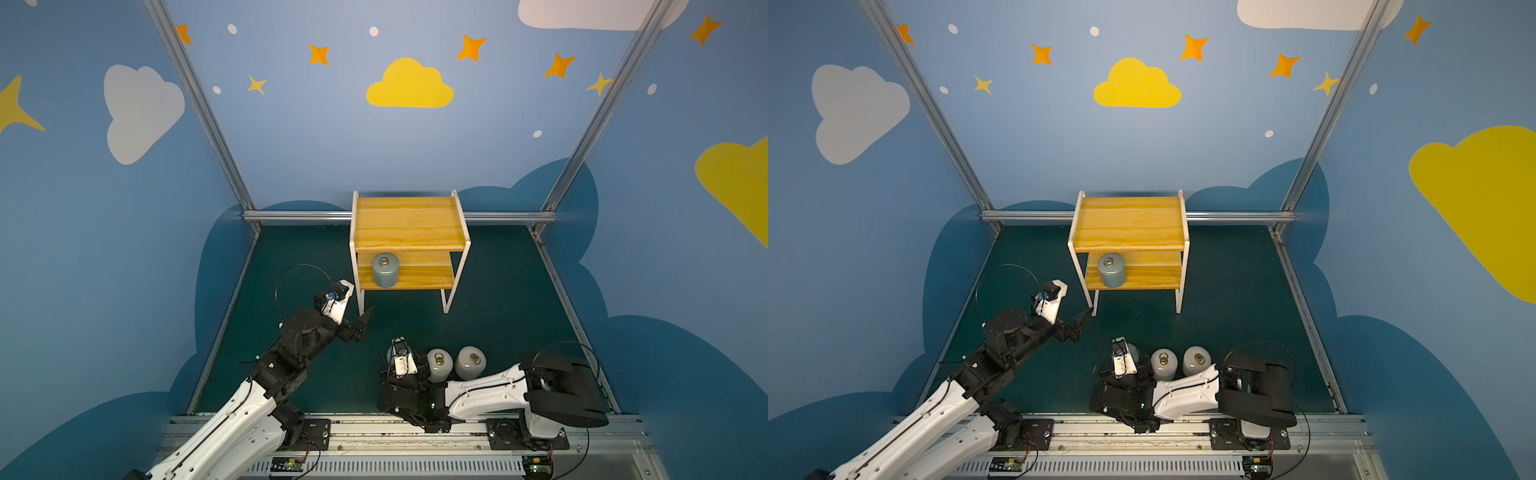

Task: Remove the tea canisters from the shelf
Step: Place the tea canister at the center of the board.

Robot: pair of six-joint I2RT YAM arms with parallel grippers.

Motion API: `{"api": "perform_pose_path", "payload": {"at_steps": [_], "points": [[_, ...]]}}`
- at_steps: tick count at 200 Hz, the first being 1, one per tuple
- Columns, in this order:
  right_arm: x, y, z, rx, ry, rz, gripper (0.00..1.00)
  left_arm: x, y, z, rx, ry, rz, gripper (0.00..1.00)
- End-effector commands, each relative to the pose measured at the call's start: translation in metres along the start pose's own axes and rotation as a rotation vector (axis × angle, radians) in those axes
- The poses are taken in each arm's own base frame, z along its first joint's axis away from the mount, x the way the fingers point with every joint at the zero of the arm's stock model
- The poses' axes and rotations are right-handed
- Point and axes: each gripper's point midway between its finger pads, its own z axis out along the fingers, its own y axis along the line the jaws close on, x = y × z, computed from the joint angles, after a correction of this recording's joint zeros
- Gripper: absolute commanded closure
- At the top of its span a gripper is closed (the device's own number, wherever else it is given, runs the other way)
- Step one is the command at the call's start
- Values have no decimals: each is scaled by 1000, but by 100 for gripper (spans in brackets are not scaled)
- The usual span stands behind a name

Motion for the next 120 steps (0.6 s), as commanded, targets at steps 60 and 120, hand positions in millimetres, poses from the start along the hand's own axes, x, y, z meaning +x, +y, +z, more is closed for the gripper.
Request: {"api": "perform_pose_path", "payload": {"at_steps": [60,120], "points": [[-56,-1,-8,-81,-86,31,8,10,-5,-1,28,22,-35,1],[-104,-58,-21,-92,-75,42,9,29,-20,0,105,71,-117,5]]}}
